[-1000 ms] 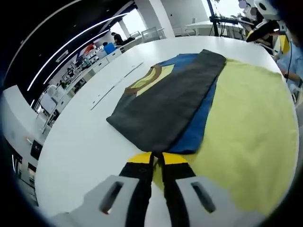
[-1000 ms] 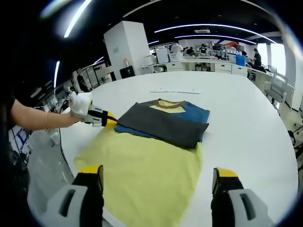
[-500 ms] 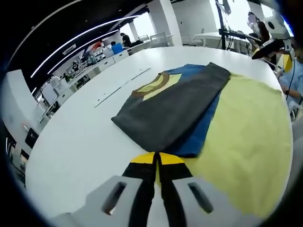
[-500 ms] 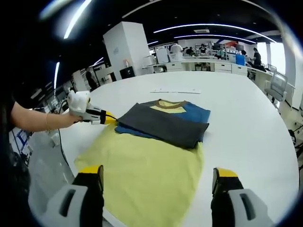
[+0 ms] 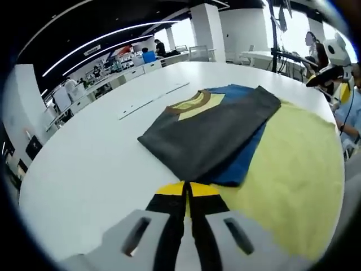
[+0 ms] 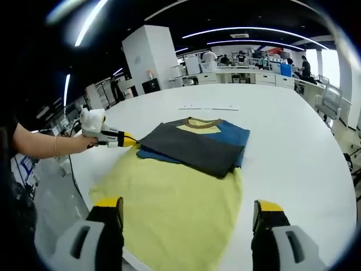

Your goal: Fold the garment on the visible template until the final outline fits inside the template.

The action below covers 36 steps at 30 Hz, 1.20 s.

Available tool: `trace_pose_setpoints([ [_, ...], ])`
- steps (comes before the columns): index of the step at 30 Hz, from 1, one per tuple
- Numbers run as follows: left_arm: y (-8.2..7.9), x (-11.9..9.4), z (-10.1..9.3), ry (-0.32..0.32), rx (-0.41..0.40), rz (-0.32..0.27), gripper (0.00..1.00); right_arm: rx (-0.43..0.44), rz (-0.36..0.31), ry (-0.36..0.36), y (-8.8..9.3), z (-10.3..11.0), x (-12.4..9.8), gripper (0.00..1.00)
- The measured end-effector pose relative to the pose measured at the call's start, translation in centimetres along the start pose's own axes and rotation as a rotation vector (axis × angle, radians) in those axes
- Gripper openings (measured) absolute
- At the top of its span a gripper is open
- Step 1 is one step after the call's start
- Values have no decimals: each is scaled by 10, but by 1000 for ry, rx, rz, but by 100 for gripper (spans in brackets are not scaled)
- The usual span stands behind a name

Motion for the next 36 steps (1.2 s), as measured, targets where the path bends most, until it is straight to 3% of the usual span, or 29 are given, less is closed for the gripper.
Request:
trace_pose_setpoints([
  [3,2,0,2,5,-31,-8,0,5,2,0,0,0,0,96],
  [14,4,0,0,-13,-26,-3,1,10,5,-4,2,0,1,96],
  [19,8,-4,-2,-27,-89,-16,38,13,7,-13,2,2,1,96],
  [29,14,-28,-12,3,-211,-46,67,-6,34,-32,3,3,2,97],
  [36,22,-54,-21,13,-290,-39,74,-29,86,-38,11,4,-2,97],
])
Point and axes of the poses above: the point that each gripper's makers call its tool centre point, and the gripper's own axes: x roughly forward along the fingers, z roughly to its left, y roughly out of its underside, the point moved 10 cm from there along -x, roughly backward along the fingers, and after that the axes turned 1 degree about -z, right-handed, at the moved point
